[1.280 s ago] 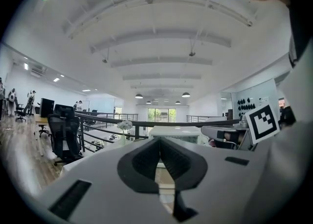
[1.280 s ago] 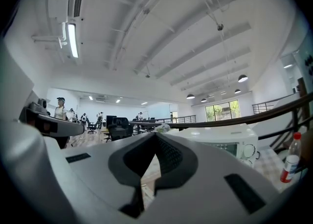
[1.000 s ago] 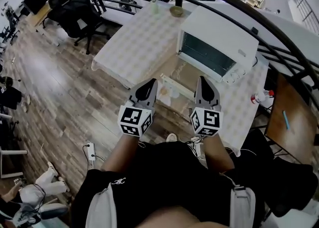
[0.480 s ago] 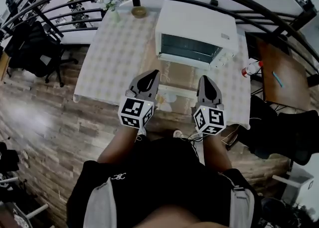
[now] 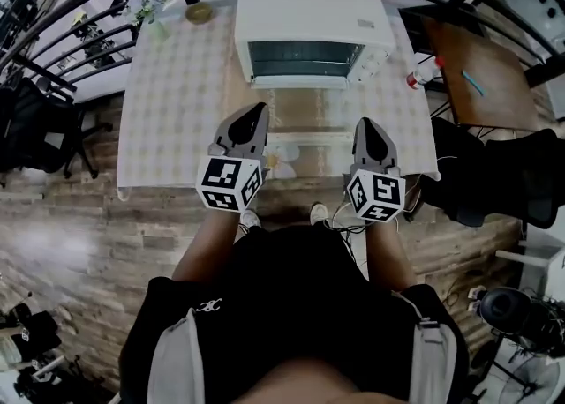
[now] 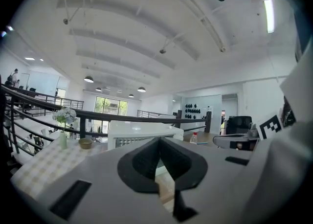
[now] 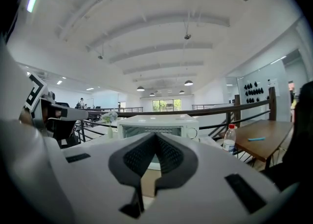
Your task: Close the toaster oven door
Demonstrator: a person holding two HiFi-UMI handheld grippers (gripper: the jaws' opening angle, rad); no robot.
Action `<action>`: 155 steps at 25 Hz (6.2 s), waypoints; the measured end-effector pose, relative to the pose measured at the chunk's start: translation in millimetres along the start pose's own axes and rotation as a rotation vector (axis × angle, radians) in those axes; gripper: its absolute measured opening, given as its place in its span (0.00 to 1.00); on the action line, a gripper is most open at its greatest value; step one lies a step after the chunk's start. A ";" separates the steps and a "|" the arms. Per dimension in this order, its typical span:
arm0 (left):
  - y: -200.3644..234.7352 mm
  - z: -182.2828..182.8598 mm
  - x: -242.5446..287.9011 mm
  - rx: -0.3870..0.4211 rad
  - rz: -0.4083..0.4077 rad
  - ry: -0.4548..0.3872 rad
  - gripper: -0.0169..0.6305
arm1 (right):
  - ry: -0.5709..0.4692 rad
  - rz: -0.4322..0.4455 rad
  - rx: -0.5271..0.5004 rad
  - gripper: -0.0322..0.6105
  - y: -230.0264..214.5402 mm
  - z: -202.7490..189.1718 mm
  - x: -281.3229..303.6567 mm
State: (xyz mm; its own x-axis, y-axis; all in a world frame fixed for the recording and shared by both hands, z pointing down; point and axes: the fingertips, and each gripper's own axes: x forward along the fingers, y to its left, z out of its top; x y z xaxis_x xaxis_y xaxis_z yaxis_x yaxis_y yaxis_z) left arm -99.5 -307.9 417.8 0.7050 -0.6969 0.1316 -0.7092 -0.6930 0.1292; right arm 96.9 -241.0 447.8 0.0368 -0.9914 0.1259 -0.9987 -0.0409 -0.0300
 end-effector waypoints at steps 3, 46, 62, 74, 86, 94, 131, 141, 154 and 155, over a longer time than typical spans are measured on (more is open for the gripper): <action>-13.4 -2.2 11.6 0.003 -0.020 0.003 0.05 | 0.017 0.010 0.016 0.11 -12.1 -12.1 0.7; -37.7 -35.1 -21.4 0.075 0.008 0.103 0.05 | 0.516 0.007 0.222 0.38 -48.5 -265.7 36.0; -27.3 -41.5 -32.9 0.062 0.050 0.115 0.05 | 0.539 0.006 0.135 0.30 -46.4 -276.5 42.3; -26.9 -43.4 -34.4 0.051 0.050 0.117 0.05 | 0.505 -0.027 0.051 0.14 -49.9 -259.4 45.5; -23.2 -42.4 -29.6 0.043 0.061 0.115 0.05 | 0.498 0.007 0.044 0.13 -53.8 -226.4 48.0; -20.0 -41.5 -25.8 0.035 0.055 0.110 0.05 | 0.388 0.004 0.031 0.13 -54.8 -172.3 58.7; -3.8 -38.1 -35.3 0.015 0.104 0.097 0.05 | 0.296 -0.029 0.032 0.13 -74.8 -50.1 163.1; 0.6 -37.2 -37.8 0.005 0.117 0.094 0.05 | 0.312 -0.057 -0.013 0.13 -78.4 -30.6 191.6; 2.1 -34.8 -51.7 -0.004 0.137 0.074 0.05 | 0.317 -0.053 0.070 0.13 -82.3 -27.5 204.5; 1.8 -33.7 -52.4 -0.003 0.137 0.069 0.05 | 0.302 -0.052 0.090 0.13 -82.6 -27.6 205.2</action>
State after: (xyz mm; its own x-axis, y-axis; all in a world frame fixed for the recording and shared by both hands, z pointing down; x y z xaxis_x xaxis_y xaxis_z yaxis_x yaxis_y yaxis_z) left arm -137.8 -266.4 444.2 0.5999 -0.7705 0.2157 -0.7989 -0.5916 0.1084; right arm 186.0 -437.6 503.5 0.0618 -0.9064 0.4178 -0.9882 -0.1144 -0.1021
